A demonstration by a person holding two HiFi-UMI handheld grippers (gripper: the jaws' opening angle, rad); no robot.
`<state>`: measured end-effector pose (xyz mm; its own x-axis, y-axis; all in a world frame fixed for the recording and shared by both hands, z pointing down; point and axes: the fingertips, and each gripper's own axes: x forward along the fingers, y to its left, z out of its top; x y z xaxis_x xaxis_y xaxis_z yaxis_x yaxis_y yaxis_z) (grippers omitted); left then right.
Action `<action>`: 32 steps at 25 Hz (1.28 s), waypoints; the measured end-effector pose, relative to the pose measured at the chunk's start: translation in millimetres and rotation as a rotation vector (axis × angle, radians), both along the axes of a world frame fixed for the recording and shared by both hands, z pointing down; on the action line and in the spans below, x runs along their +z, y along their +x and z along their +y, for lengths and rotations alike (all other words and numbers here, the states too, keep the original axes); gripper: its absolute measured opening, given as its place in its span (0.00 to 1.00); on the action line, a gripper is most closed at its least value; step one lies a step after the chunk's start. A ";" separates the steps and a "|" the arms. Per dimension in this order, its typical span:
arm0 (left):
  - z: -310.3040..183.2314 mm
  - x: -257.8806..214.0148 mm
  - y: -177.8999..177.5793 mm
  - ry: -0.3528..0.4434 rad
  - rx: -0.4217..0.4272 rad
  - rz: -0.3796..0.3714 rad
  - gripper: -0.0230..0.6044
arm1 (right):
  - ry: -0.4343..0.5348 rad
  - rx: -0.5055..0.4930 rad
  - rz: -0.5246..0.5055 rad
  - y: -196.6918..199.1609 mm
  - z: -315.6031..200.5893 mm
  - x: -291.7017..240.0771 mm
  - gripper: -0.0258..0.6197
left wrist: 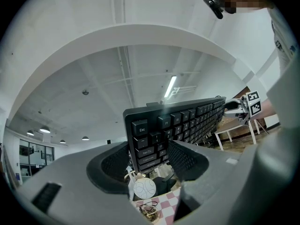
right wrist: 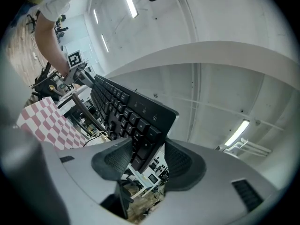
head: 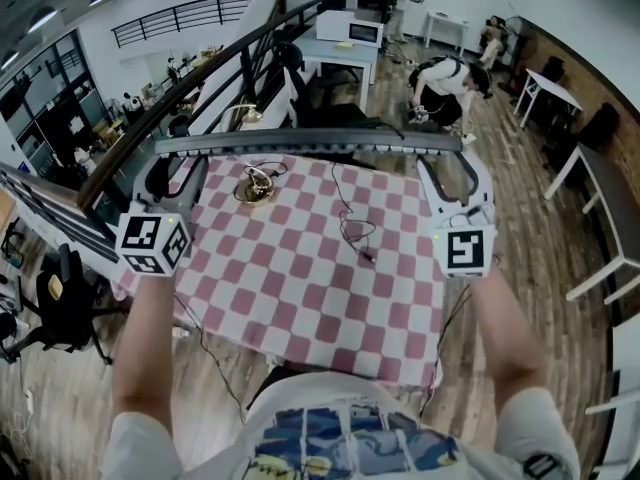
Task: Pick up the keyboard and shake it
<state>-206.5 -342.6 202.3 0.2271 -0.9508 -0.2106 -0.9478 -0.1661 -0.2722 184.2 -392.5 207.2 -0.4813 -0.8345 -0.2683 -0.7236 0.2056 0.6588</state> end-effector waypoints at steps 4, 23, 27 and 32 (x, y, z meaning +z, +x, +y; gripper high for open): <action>-0.1 1.1 0.2 0.003 -0.001 0.000 0.45 | 0.005 -0.002 -0.008 0.1 -0.6 0.6 0.37; 0.6 -3.9 8.1 0.017 0.004 -0.008 0.45 | 0.010 0.014 -0.014 8.6 -0.8 -1.1 0.36; 0.6 -4.7 9.3 0.019 0.002 -0.010 0.45 | 0.012 0.020 -0.004 10.0 -1.9 -0.4 0.36; 0.7 -6.9 9.6 0.023 0.002 -0.013 0.45 | 0.009 0.016 -0.021 9.8 -2.8 -1.0 0.36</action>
